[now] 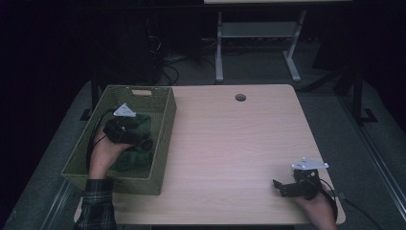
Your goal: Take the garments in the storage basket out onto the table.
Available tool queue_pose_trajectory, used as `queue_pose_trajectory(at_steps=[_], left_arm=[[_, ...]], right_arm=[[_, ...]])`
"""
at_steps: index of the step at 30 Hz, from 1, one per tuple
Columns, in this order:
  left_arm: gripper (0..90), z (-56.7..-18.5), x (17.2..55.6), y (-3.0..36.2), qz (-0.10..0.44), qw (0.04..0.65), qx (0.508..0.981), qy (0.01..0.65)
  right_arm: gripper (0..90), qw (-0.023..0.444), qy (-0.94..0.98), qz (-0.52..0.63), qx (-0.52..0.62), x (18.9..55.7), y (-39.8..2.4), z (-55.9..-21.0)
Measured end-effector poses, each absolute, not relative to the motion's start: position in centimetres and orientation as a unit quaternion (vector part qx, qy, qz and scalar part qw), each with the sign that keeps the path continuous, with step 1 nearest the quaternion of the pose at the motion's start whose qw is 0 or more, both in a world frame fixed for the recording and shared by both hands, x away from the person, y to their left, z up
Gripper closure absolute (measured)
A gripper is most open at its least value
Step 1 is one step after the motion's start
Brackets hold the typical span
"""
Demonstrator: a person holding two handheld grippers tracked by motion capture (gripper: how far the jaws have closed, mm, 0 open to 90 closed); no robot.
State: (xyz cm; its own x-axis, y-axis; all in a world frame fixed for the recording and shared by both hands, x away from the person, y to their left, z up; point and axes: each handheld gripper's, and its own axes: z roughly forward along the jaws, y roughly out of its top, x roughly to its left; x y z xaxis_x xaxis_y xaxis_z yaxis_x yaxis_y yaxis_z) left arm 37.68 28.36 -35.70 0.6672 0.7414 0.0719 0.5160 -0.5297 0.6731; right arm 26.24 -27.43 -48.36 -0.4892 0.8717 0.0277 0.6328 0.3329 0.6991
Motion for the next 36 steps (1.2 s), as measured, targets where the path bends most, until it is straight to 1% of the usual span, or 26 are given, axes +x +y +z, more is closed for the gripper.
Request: queue_pose_trajectory(at_steps=[5, 7, 13, 19, 24, 29, 33, 36], left_arm=[[40.2, -36.0, 37.8, 29.8, 0.191, 0.301, 0.852, 0.383], [41.1, -36.2, 37.9, 30.3, 0.199, 0.284, 0.852, 0.392], [42.8, -36.4, 37.7, 31.9, 0.204, 0.273, 0.846, 0.410], [38.0, -36.3, 37.1, 33.1, 0.208, 0.258, 0.841, 0.427], [34.3, -37.0, 37.2, 33.3, 0.196, 0.251, 0.847, 0.425], [31.9, -38.2, 37.6, 33.1, 0.175, 0.228, 0.858, 0.424], [32.8, -39.0, 37.9, 33.1, 0.165, 0.211, 0.863, 0.428], [37.1, -39.2, 38.0, 33.2, 0.162, 0.209, 0.863, 0.429]], right_arm=[[0.0, 0.180, 0.796, 0.332, 0.472, 26.2, -27.4, -48.4], [0.0, 0.180, 0.796, 0.332, 0.472, 26.2, -27.4, -48.4], [0.0, 0.180, 0.796, 0.332, 0.472, 26.2, -27.4, -48.4], [0.0, 0.180, 0.796, 0.333, 0.472, 26.2, -27.4, -48.4], [0.0, 0.180, 0.796, 0.333, 0.472, 26.2, -27.4, -48.4], [0.0, 0.180, 0.796, 0.332, 0.472, 26.2, -27.4, -48.4], [0.0, 0.180, 0.796, 0.332, 0.472, 26.2, -27.4, -48.4], [0.0, 0.180, 0.796, 0.333, 0.472, 26.2, -27.4, -48.4]])
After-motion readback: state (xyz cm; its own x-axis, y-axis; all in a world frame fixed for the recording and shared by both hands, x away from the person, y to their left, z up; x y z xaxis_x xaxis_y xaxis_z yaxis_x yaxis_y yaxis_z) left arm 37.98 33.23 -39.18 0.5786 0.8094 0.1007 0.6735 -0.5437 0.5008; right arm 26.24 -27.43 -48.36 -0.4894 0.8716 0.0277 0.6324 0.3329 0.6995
